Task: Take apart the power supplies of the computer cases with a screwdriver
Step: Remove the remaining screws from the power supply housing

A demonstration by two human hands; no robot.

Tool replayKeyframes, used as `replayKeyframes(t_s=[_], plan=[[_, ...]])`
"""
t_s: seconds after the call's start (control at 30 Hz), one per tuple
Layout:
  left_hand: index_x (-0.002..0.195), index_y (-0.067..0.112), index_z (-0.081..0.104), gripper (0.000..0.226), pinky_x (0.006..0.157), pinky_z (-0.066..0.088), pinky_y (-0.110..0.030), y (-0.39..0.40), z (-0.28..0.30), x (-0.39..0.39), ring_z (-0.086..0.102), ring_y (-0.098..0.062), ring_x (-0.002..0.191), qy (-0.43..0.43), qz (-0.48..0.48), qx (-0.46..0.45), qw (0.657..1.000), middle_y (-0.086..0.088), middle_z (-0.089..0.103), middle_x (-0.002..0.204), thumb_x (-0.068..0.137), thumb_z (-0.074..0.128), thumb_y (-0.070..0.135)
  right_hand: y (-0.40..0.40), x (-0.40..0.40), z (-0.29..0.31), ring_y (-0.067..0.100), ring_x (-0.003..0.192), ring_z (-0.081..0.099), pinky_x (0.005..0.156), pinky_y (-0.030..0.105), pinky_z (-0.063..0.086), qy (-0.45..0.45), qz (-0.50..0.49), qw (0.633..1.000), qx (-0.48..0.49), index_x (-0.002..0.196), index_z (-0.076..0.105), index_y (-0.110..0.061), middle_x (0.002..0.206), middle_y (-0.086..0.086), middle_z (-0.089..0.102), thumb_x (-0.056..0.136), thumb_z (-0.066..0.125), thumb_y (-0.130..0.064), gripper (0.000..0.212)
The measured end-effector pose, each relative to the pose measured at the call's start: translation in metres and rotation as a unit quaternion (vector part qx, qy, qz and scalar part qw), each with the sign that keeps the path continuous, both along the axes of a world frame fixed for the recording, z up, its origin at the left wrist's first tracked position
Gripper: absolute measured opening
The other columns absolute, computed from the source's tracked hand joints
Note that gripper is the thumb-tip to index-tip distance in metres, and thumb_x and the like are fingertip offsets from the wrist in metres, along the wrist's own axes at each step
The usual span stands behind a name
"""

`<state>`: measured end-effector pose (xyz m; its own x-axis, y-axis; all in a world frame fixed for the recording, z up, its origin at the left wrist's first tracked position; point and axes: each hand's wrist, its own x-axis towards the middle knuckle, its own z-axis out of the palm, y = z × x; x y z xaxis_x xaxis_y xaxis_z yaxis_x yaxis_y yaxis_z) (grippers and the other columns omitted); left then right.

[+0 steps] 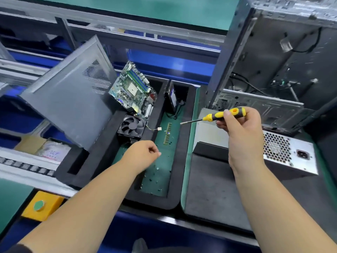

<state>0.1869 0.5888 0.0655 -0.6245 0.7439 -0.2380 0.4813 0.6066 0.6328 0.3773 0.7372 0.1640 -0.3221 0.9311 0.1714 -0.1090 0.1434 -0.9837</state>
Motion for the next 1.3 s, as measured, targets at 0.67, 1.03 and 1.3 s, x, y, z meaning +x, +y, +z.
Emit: replayKeyframes(t_s=[0.67,1.03,1.3], plan=[[0.085,0.031,0.069,0.012,0.056,0.040,-0.005,0.109,0.048,0.065,0.051,0.005,0.062,-0.152,-0.133,0.176,0.963,0.012,0.062,0.081,0.091,0.064,0.022,0.010,0.077,0.022,0.007,0.078,0.070,0.073,0.016,0.052,-0.009,-0.200,0.978,0.057,0.095,0.064,-0.032,0.084,-0.015,0.069,0.094,0.062,-0.025,0.007],[0.112,0.030,0.061,0.022,0.066,0.042,-0.023,0.165,0.069,0.131,0.054,-0.001,0.067,-0.228,-0.151,0.153,0.950,0.012,0.067,0.090,0.091,0.068,0.030,0.057,0.116,0.036,-0.001,0.075,0.065,0.066,0.005,0.045,-0.101,-0.171,0.966,0.166,0.094,0.056,-0.011,0.080,-0.015,0.063,0.095,0.061,-0.009,0.005],[0.112,0.033,0.061,0.025,0.068,0.045,-0.017,0.190,0.060,0.157,0.058,0.000,0.073,-0.217,-0.104,0.166,0.956,0.012,0.061,0.090,0.089,0.071,0.033,0.084,0.129,0.030,0.011,0.083,0.066,0.071,0.017,0.050,-0.153,-0.110,0.964,0.187,0.091,0.055,-0.023,0.088,-0.005,0.061,0.093,0.063,-0.020,0.008]])
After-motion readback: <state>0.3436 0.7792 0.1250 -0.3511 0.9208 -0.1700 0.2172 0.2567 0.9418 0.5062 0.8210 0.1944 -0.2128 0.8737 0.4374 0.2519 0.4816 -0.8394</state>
